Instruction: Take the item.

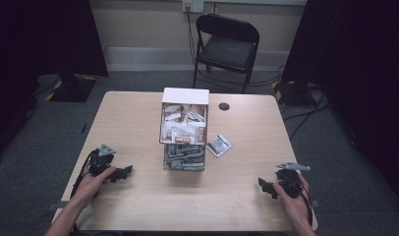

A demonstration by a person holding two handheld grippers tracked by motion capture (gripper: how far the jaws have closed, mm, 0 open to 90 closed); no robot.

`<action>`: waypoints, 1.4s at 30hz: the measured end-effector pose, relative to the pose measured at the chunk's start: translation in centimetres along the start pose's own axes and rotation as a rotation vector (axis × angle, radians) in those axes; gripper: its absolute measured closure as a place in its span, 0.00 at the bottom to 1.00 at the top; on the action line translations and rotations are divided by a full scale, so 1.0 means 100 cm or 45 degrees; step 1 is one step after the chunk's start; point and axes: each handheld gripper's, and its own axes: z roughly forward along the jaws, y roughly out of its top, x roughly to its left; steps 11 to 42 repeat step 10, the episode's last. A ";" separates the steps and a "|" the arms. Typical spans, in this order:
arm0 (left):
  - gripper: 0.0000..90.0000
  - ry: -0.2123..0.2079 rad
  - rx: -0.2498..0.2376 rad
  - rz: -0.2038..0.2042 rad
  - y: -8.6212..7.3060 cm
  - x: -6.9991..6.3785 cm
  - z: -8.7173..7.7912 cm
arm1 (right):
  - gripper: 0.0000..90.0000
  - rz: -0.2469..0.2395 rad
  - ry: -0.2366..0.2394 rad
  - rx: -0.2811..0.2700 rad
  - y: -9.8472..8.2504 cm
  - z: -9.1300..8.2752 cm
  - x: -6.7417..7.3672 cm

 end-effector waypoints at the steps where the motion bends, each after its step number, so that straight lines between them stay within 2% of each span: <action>1: 0.00 0.001 -0.003 -0.001 0.000 0.000 0.000 | 0.17 0.000 0.000 0.000 0.000 0.000 0.000; 4: 0.00 0.000 0.000 0.000 0.000 0.000 0.000 | 0.16 -0.008 -0.038 0.015 -0.003 0.005 0.000; 6: 0.00 0.000 -0.003 -0.002 0.000 0.000 0.000 | 0.15 -0.025 -0.084 -0.019 -0.006 0.008 0.000; 7: 0.00 0.001 -0.003 -0.001 0.000 0.000 0.000 | 0.14 -0.027 -0.086 -0.038 -0.007 0.009 0.000; 10: 0.00 0.001 -0.003 -0.001 0.000 0.000 0.000 | 0.10 -0.027 -0.091 -0.099 -0.010 0.013 0.001; 42: 0.00 0.001 -0.003 -0.001 0.000 0.000 0.000 | 0.10 -0.027 -0.091 -0.099 -0.010 0.013 0.001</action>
